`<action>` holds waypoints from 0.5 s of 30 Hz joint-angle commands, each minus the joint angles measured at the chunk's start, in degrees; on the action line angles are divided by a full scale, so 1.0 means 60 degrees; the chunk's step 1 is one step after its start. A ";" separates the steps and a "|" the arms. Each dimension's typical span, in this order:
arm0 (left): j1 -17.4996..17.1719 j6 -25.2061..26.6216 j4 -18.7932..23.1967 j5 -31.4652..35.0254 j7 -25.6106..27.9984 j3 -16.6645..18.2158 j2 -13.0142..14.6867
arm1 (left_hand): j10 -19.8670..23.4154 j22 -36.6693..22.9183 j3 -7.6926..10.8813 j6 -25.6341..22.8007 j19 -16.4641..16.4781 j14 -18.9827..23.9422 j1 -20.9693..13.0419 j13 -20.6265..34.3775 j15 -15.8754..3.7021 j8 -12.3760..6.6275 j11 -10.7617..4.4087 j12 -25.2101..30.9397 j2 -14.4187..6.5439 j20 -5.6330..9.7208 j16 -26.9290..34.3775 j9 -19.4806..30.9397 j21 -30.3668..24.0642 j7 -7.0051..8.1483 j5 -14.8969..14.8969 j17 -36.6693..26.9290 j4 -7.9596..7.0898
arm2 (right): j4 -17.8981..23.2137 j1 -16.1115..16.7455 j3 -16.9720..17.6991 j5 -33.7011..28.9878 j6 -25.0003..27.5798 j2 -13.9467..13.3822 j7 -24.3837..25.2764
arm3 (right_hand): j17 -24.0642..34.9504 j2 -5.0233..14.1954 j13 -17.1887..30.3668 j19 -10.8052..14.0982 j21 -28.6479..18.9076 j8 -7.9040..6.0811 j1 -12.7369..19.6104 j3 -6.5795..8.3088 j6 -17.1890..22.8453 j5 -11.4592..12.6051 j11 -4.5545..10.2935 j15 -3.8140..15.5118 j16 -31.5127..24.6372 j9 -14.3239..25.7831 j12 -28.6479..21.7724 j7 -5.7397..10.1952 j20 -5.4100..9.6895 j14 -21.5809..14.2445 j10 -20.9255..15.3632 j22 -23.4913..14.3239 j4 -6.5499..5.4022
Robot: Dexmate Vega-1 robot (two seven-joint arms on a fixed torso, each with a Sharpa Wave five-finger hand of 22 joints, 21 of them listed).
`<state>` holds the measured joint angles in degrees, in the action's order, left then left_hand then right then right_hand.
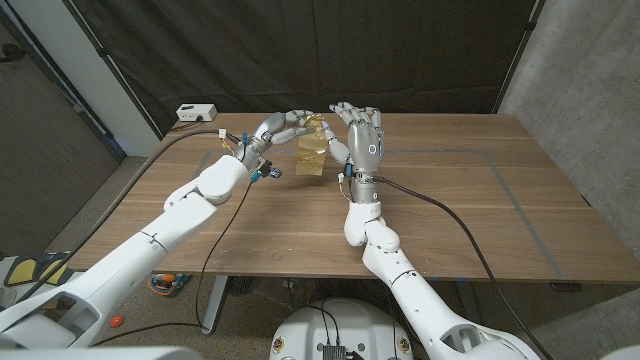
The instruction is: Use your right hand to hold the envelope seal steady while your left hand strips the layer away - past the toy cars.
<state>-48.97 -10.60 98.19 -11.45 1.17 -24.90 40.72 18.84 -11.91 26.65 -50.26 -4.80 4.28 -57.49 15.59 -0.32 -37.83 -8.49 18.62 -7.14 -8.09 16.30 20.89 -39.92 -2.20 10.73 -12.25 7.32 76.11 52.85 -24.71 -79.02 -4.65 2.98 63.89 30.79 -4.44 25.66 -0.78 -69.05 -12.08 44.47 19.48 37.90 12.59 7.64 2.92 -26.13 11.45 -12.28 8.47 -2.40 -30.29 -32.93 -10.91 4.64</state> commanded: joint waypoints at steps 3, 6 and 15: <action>0.1453 0.0195 -0.1466 -0.1027 -0.1775 -0.0484 -0.0021 | 0.0064 -0.0025 -0.0045 0.0145 0.0012 -0.0084 0.0015 0.0101 0.0012 -0.0367 0.0044 -0.0008 -0.0193 -0.0006 -0.0034 0.0325 -0.0111 0.0194 0.0173 -0.0051 -0.0171 | 0.2012 -0.0351 -0.1858 0.6029 0.1192 -0.2549 -0.2976 | 0.0038 -0.0098 0.0038 -0.0045 0.0120 -0.0035 -0.0568 -0.0123 0.0193 0.0151 -0.0094 0.1268 0.0069 -0.0017 0.0025 -0.0354 -0.0108 0.0194 0.0143 0.0022 -0.0234; 0.1852 0.0085 -0.1688 -0.0957 -0.2344 -0.0734 0.0007 | 0.0047 -0.0030 -0.0099 0.0175 0.0017 -0.0149 0.0095 0.0136 -0.0010 -0.0416 -0.0009 -0.0021 -0.0198 -0.0005 -0.0054 0.0412 -0.0135 0.0295 0.0258 -0.0063 -0.0248 | 0.2455 -0.0490 -0.2113 0.6497 0.1393 -0.3122 -0.3763 | 0.0041 -0.0101 0.0037 0.0073 0.0111 -0.0024 -0.0467 -0.0089 0.0228 0.0251 -0.0058 0.1271 0.0099 -0.0025 0.0020 -0.0364 0.0003 0.0292 0.0156 0.0031 -0.0158; 0.2670 -0.0435 -0.2270 -0.0865 -0.3431 -0.1168 -0.0136 | -0.0043 -0.0035 -0.0178 0.0040 -0.0009 -0.0363 0.0212 0.0232 0.0063 -0.0608 0.0063 -0.0052 -0.0244 0.0056 -0.0135 0.0620 -0.0177 0.0310 0.0466 -0.0093 -0.0388 | 0.3163 -0.0802 -0.2643 0.7066 0.2019 -0.4002 -0.4655 | 0.0083 -0.0071 0.0031 -0.0055 0.0251 -0.0156 -0.0322 -0.0036 0.0769 0.0546 -0.0048 0.1062 0.0213 -0.0042 0.0048 -0.0300 -0.0011 0.0733 0.0341 0.0053 -0.0035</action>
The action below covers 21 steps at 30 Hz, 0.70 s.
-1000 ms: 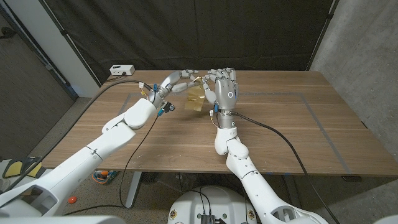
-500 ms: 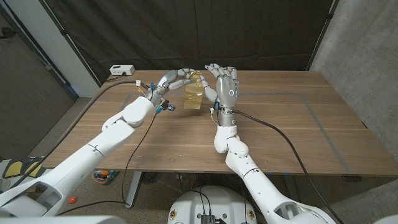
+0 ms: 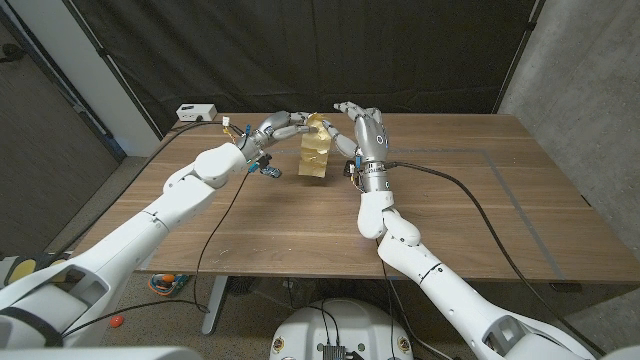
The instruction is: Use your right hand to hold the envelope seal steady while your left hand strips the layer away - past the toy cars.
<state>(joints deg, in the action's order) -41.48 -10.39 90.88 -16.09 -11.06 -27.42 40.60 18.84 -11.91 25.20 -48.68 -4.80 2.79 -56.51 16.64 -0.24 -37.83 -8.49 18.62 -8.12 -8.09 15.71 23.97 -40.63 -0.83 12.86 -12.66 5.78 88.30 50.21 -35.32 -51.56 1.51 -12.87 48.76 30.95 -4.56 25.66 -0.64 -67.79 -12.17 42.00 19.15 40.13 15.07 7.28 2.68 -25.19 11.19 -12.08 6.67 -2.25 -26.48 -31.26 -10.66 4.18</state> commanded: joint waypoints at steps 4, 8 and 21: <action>0.1521 -0.0541 -0.1085 -0.0086 -0.1551 -0.0820 -0.0146 | -0.0095 -0.0032 0.0075 -0.0221 -0.0043 -0.0166 0.0034 0.0091 0.0050 -0.0645 0.0112 -0.0065 -0.0111 0.0089 -0.0060 0.0171 -0.0063 -0.0028 0.0157 -0.0032 -0.0141 | 0.1136 -0.0440 -0.1004 0.2663 0.1046 -0.1464 -0.1984 | 0.0060 -0.0131 0.0029 -0.0059 0.0117 -0.0380 0.0144 0.0010 0.1288 0.0374 0.0120 0.1093 0.0023 -0.0015 -0.0101 -0.0068 -0.0041 0.0072 -0.0156 0.0013 0.0132; 0.1596 -0.0503 -0.1041 -0.0036 -0.1720 -0.0906 -0.0105 | -0.0142 -0.0027 0.0082 -0.0200 -0.0109 -0.0234 0.0019 0.0128 0.0065 -0.0674 0.0147 -0.0075 -0.0118 0.0082 -0.0092 0.0236 -0.0054 -0.0069 0.0189 -0.0038 -0.0142 | 0.1077 -0.0515 -0.1068 0.2931 0.0823 -0.1558 -0.1808 | 0.0053 -0.0046 0.0022 0.0129 0.0123 -0.0538 0.0538 0.0181 0.2101 0.0676 0.0404 0.1320 -0.0095 -0.0040 -0.0260 -0.0080 0.0109 -0.0190 -0.0578 0.0001 0.0362; 0.1735 -0.0369 -0.0916 0.0125 -0.1908 -0.1046 -0.0063 | -0.0174 -0.0014 0.0075 -0.0285 -0.0146 -0.0271 -0.0010 0.0198 0.0066 -0.0776 0.0167 -0.0076 -0.0061 0.0098 -0.0114 0.0356 -0.0068 -0.0074 0.0228 -0.0042 -0.0115 | 0.0266 -0.0693 -0.1111 0.3451 -0.0738 -0.1513 -0.0440 | 0.0030 0.0674 -0.0024 0.0508 -0.0002 -0.0922 0.1504 0.0918 0.4229 0.1010 0.0755 0.1733 -0.0329 -0.0062 -0.0574 0.0238 0.0408 -0.1098 -0.1911 -0.0047 0.0720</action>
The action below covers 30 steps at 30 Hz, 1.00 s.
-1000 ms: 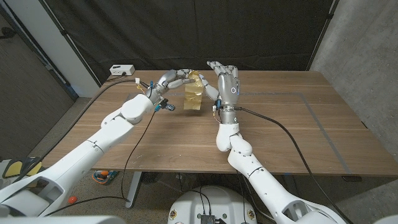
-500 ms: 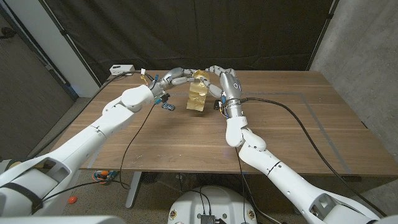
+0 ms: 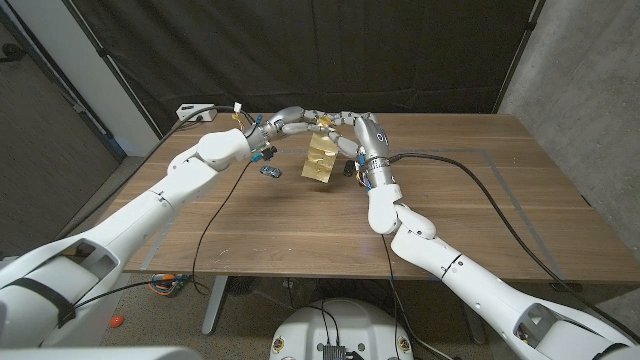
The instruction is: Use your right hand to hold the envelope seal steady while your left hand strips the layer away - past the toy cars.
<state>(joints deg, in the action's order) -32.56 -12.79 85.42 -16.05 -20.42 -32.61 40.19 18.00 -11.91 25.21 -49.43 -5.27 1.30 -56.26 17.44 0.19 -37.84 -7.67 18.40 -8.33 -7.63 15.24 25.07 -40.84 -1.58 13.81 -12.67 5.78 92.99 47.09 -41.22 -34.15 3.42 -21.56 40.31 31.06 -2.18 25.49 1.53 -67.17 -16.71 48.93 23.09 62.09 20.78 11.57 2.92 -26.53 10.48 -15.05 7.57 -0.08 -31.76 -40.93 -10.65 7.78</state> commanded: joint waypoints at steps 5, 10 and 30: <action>0.0369 -0.0001 -0.0163 -0.0061 -0.0605 -0.0220 -0.0097 | -0.0004 -0.0009 0.0074 -0.0251 -0.0064 0.0008 -0.0071 0.0092 -0.0040 -0.0790 -0.0008 -0.0021 -0.0001 0.0039 -0.0028 0.0143 -0.0044 0.0106 0.0074 -0.0040 -0.0094 | -0.0663 -0.0158 -0.0061 0.0675 -0.1357 -0.0004 0.1330 | 0.0006 0.0405 -0.0001 0.0279 -0.0186 -0.0278 0.0708 0.0483 0.0962 0.0001 0.0075 0.1725 -0.0116 0.0075 -0.0124 -0.0048 0.0199 -0.0410 -0.0641 -0.0053 0.0249; 0.0533 -0.0230 -0.0605 -0.0558 -0.1235 -0.0243 -0.0262 | -0.0274 -0.0013 0.0026 0.0497 -0.0321 0.0062 -0.0052 0.0208 0.0050 -0.0310 0.0171 -0.0107 0.0133 -0.0113 -0.0018 -0.0203 -0.0014 0.0516 -0.0102 -0.0062 -0.0046 | -0.0772 -0.0181 -0.0037 0.0624 -0.1332 0.0050 0.1556 | 0.0005 0.0445 0.0008 0.0260 -0.0205 -0.0343 0.0922 0.0604 0.1077 -0.0058 0.0077 0.1730 -0.0072 0.0144 -0.0122 -0.0231 0.0307 -0.0393 -0.0752 -0.0055 0.0307; -0.1428 -0.1472 0.0445 0.1541 0.3532 0.0872 -0.0392 | -0.3550 -0.0032 -0.1611 0.7792 -0.1640 -0.1420 0.1289 0.0660 0.0848 0.3709 0.1276 -0.0844 0.0952 -0.0660 -0.0378 -0.1460 0.0505 0.2322 0.0191 -0.0150 -0.0502 | -0.0145 0.0115 0.0353 0.0588 0.0404 0.0479 0.2240 | -0.0019 0.0335 0.0104 0.0103 -0.0226 -0.0489 0.1334 0.0949 0.1430 -0.0552 0.0078 0.1726 0.0088 0.0225 -0.0289 -0.0588 0.0287 -0.0418 -0.1246 -0.0044 0.0383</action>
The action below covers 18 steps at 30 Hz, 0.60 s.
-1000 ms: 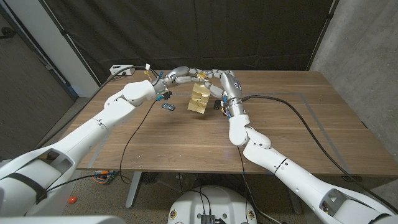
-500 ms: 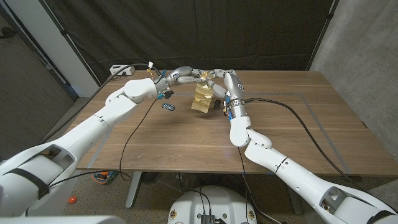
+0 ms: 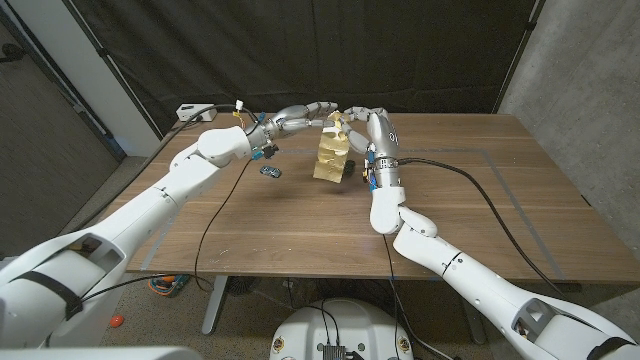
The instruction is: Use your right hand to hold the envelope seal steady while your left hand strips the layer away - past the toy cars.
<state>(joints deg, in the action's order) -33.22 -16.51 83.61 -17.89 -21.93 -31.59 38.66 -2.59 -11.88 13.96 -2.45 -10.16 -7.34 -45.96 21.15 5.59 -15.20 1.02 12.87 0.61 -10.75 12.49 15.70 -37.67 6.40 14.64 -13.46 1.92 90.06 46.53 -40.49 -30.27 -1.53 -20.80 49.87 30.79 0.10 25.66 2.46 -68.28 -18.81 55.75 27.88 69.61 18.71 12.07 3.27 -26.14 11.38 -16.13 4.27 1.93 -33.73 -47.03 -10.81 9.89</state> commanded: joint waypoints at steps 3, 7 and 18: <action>-0.1583 -0.1010 0.0998 0.2473 0.4495 0.0827 -0.0117 | -0.0128 -0.0016 0.0483 -0.0695 -0.0644 0.0125 -0.0925 0.0060 -0.0107 -0.0474 -0.0388 0.0129 -0.0828 -0.0208 0.0110 0.0313 -0.0060 0.1001 -0.0066 0.0009 0.0416 | 0.0400 0.0240 0.0283 0.0012 0.1458 0.0495 0.0855 | 0.0023 -0.0103 0.0112 -0.0069 -0.0049 -0.0176 0.0236 0.0256 0.0305 -0.0363 -0.0006 0.1660 0.0032 0.0070 -0.0190 -0.0096 -0.0116 -0.0200 -0.0411 -0.0014 0.0020; -0.1860 -0.1132 0.1401 0.3475 0.5224 0.0895 -0.0003 | 0.0086 0.0045 0.0465 -0.1843 -0.0236 0.0441 -0.1320 0.0053 -0.0285 -0.1116 -0.0689 0.0248 -0.0681 -0.0067 0.0178 0.0558 -0.0140 0.1031 -0.0325 0.0094 0.0775 | 0.0459 0.0252 0.0310 0.0016 0.1842 0.0703 0.1164 | 0.0036 -0.0191 0.0164 -0.0122 -0.0050 -0.0217 0.0303 0.0365 0.0407 -0.0454 -0.0016 0.1677 0.0019 0.0094 -0.0310 -0.0115 -0.0168 -0.0356 -0.0646 -0.0015 0.0035; -0.2091 -0.1126 0.2292 0.5107 0.5383 0.0854 0.0563 | -0.1175 0.0088 -0.0674 -0.1575 -0.0685 -0.0458 -0.1106 0.0004 -0.0198 -0.1057 -0.0508 -0.0095 0.0775 -0.0105 -0.0126 0.0622 0.0338 0.1025 0.0288 0.0108 0.0838 | 0.0705 0.0183 0.0173 -0.0193 0.3024 0.1021 0.1557 | 0.0115 -0.0316 0.0241 -0.0163 -0.0084 -0.0219 0.0390 0.0443 0.0469 -0.0546 -0.0009 0.1686 -0.0048 0.0091 -0.0407 -0.0211 -0.0275 -0.0547 -0.0768 -0.0034 0.0046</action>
<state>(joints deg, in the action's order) -43.23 -22.24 92.58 4.65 6.07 -27.03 39.55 -8.55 -11.07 10.84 -12.63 -10.09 -8.94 -52.83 20.98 4.09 -21.82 -2.44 12.41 4.25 -10.99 11.98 19.30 -36.08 12.48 15.13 -12.59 7.22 92.82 47.78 -39.01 -30.19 9.42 -16.63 56.45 31.22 -1.48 26.92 1.28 -68.28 -18.81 57.33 30.07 71.45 15.67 11.52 3.37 -26.14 11.40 -18.10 2.44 0.71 -36.27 -50.65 -10.80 10.02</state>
